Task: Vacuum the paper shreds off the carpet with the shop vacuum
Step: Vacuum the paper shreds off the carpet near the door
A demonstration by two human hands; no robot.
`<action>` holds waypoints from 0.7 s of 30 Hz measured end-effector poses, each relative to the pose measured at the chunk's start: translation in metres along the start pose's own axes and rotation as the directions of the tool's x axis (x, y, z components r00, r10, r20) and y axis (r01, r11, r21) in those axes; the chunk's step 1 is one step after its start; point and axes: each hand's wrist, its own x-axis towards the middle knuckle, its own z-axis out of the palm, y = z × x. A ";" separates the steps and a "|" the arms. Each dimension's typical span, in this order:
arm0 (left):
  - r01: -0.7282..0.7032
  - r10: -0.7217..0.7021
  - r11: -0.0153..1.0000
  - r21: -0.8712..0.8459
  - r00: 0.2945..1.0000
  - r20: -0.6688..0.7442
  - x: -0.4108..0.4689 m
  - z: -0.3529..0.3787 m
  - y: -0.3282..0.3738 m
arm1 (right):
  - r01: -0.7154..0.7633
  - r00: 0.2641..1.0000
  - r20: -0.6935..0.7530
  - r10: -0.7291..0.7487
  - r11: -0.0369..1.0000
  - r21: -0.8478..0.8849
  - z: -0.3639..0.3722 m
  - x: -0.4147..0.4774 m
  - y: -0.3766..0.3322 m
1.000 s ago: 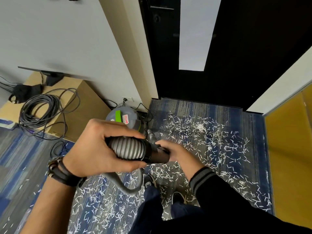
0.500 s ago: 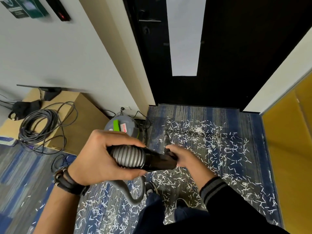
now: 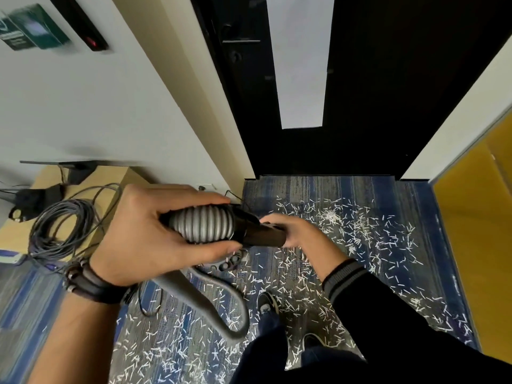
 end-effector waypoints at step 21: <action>-0.003 -0.002 0.998 0.063 0.998 0.068 0.116 -0.022 -0.115 | -0.059 0.998 0.014 0.060 0.886 0.460 0.017 0.058 -0.109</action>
